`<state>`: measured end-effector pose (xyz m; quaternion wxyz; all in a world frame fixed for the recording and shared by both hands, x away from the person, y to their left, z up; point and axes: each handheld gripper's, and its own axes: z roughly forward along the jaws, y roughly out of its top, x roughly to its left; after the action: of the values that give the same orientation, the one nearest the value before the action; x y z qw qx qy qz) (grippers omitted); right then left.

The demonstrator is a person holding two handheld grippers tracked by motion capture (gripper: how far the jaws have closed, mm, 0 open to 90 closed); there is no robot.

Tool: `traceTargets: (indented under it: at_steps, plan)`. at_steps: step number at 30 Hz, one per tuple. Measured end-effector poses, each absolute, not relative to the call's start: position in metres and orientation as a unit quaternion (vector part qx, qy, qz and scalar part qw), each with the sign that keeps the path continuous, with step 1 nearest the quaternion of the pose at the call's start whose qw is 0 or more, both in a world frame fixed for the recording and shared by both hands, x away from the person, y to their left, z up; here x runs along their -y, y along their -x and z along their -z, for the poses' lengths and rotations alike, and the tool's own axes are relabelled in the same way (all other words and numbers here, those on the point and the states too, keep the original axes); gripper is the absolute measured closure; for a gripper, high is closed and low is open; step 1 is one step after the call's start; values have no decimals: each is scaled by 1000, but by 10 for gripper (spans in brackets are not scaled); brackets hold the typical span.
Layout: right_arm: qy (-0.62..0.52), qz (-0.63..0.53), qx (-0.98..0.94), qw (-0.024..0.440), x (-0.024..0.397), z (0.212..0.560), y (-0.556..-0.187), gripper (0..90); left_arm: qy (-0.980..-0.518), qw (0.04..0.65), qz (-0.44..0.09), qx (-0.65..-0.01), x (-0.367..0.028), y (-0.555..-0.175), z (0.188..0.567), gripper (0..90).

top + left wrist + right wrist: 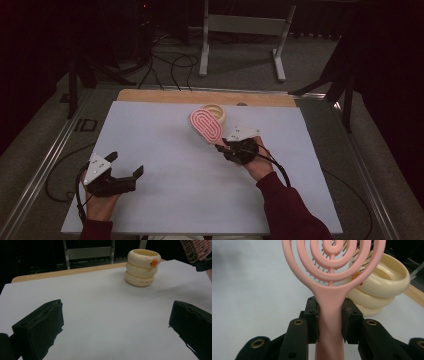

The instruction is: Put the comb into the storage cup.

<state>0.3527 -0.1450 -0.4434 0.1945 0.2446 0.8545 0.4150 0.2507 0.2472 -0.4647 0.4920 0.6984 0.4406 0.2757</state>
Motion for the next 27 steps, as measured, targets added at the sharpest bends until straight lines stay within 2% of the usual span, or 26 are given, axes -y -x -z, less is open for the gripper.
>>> traceTargets:
  at_steps: [27]
  plan:
    - [-243, -433, -842, 212, 139, 443, -350, 702, -720, 495, -265, -408, -215, -270, 440, 1]
